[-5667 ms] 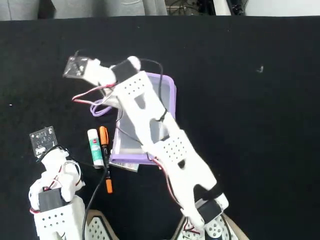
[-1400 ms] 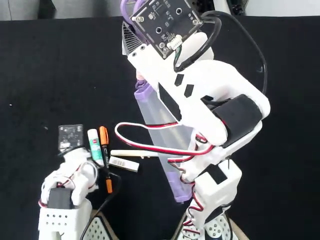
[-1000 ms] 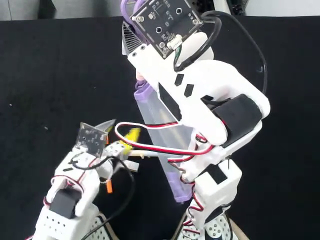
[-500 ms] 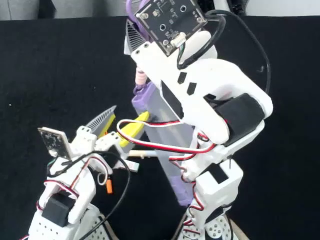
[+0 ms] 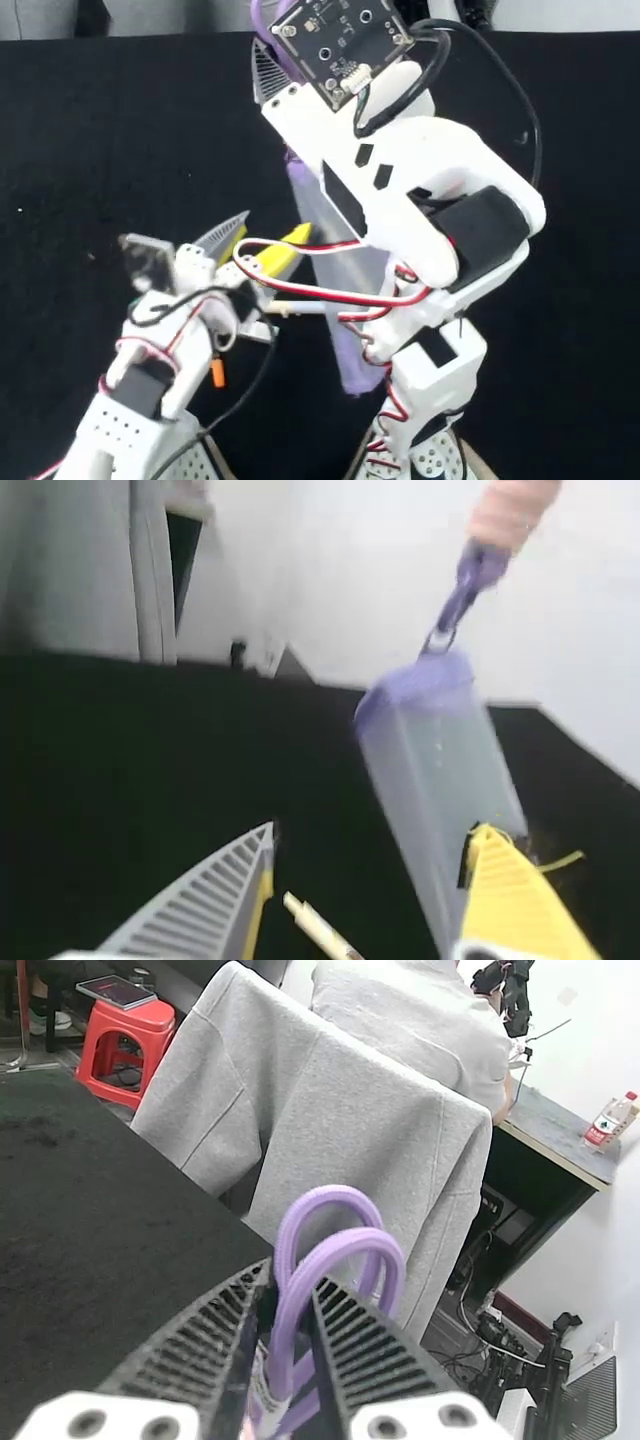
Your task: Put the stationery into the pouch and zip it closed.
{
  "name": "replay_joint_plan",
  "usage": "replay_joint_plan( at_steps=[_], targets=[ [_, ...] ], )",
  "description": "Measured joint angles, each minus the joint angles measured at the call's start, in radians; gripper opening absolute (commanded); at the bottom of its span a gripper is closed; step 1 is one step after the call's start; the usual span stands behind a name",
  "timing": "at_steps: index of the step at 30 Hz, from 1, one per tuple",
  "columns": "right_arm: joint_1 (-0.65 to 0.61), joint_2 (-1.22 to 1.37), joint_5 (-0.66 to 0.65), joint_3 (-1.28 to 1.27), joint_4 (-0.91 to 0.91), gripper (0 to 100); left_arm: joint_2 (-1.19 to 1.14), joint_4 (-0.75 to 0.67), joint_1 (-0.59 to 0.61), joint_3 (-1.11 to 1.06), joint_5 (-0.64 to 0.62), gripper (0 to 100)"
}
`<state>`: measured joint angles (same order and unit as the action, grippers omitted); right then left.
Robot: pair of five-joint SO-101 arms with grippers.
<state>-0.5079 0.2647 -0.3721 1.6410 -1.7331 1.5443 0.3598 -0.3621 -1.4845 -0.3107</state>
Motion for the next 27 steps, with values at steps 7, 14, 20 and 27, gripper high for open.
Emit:
replay_joint_plan(
  at_steps=[7, 14, 20, 27],
  targets=[
    [0.003, 0.0, 0.0, 0.0, 0.0, 1.1, -0.48, -0.003, -0.055, 0.311, -0.003, 30],
    [0.003, -0.002, 0.0, 0.0, 0.0, 1.1, -0.689, -0.006, -0.058, 0.419, -0.041, 31],
    [0.028, -0.002, 0.0, 0.0, 0.0, 1.1, -0.448, 0.1, -0.06, 0.42, -0.048, 31],
    [0.074, -0.002, 0.0, 0.0, 0.0, 1.1, -0.11, 0.133, -0.074, 0.308, -0.048, 31]
  ],
)
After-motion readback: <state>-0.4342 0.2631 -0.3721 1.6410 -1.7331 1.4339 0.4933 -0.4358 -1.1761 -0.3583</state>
